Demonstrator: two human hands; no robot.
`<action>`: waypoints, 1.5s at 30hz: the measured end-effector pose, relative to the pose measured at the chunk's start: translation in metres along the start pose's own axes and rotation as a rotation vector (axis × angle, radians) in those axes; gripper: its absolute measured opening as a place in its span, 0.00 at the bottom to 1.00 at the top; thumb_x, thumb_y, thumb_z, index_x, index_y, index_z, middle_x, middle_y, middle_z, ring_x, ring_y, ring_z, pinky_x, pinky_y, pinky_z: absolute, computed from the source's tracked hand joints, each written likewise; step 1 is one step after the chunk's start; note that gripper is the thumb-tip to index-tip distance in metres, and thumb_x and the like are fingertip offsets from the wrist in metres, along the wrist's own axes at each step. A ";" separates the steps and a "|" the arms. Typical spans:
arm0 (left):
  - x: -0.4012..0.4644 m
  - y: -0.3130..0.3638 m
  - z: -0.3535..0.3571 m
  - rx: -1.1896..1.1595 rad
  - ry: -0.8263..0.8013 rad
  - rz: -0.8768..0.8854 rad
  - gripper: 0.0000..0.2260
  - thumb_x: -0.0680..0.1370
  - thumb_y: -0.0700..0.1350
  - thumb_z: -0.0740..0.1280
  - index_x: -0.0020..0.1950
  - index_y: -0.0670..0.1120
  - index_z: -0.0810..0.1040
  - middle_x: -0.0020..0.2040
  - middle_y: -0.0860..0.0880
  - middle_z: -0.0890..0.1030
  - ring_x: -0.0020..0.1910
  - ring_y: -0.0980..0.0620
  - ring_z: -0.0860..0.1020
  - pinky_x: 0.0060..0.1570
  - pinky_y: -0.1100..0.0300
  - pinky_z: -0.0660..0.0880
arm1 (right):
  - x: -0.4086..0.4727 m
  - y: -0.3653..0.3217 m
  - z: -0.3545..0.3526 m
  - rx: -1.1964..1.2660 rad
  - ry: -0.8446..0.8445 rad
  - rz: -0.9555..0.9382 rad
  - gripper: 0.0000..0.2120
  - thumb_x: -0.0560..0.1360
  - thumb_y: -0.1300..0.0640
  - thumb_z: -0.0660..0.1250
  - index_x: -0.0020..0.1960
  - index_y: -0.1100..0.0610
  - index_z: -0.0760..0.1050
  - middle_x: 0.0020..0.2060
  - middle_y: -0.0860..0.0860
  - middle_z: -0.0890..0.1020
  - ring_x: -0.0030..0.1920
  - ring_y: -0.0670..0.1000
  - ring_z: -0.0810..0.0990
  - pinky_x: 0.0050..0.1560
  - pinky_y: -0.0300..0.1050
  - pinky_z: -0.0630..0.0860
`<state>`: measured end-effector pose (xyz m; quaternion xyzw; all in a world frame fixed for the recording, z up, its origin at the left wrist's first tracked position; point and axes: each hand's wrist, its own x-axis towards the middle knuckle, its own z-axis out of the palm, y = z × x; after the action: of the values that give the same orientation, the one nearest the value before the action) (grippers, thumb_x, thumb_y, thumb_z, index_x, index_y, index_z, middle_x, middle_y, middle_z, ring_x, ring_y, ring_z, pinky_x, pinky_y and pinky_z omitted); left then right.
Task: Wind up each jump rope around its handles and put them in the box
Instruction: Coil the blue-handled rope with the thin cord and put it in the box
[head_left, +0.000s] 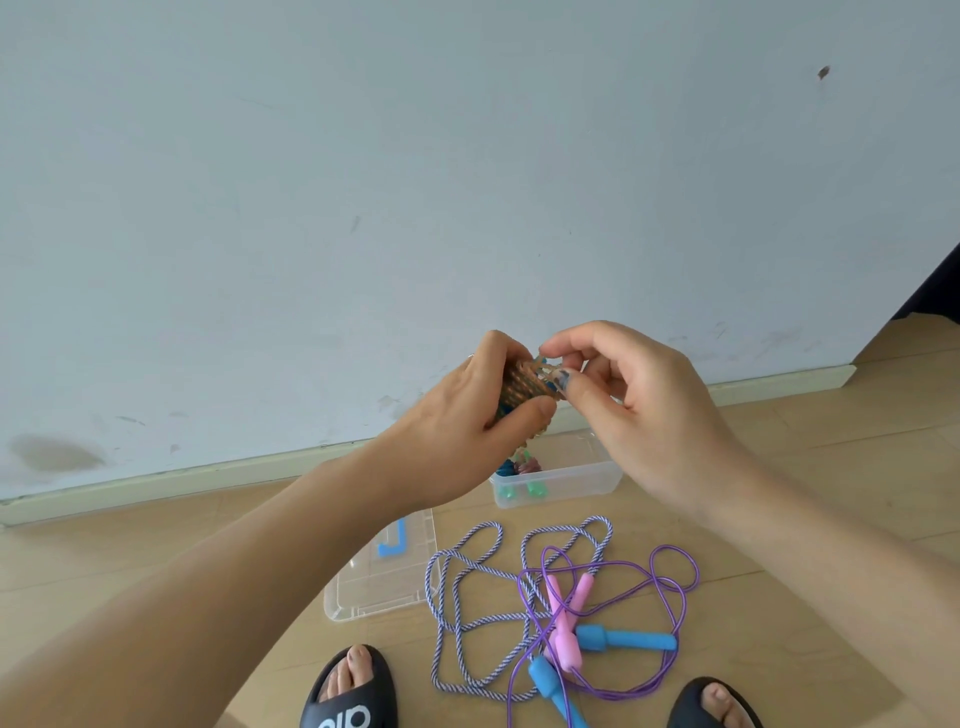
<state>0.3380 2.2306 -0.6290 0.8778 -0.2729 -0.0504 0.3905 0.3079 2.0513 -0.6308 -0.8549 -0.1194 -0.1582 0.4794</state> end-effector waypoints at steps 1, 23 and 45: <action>0.000 0.000 0.000 -0.015 0.004 -0.012 0.10 0.81 0.53 0.62 0.58 0.51 0.66 0.45 0.54 0.76 0.41 0.58 0.73 0.40 0.64 0.70 | 0.000 0.000 0.001 0.001 -0.006 0.002 0.12 0.77 0.65 0.65 0.55 0.51 0.80 0.40 0.41 0.78 0.38 0.51 0.77 0.47 0.53 0.77; 0.041 -0.015 0.032 -0.296 0.060 -0.347 0.14 0.78 0.54 0.67 0.59 0.50 0.69 0.54 0.52 0.78 0.53 0.50 0.79 0.55 0.51 0.77 | 0.033 0.019 0.009 0.534 -0.040 0.749 0.13 0.79 0.47 0.65 0.57 0.55 0.76 0.56 0.59 0.81 0.53 0.55 0.84 0.58 0.58 0.81; 0.124 -0.214 0.143 0.333 -0.292 -0.561 0.20 0.78 0.51 0.63 0.68 0.45 0.67 0.62 0.45 0.72 0.59 0.43 0.74 0.54 0.52 0.72 | 0.103 0.285 0.081 0.154 -0.145 1.113 0.16 0.75 0.60 0.71 0.59 0.66 0.74 0.53 0.62 0.82 0.49 0.60 0.85 0.51 0.57 0.83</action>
<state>0.4939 2.1897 -0.8648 0.9536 -0.0788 -0.2354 0.1701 0.5168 1.9804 -0.8544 -0.7603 0.3055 0.1868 0.5420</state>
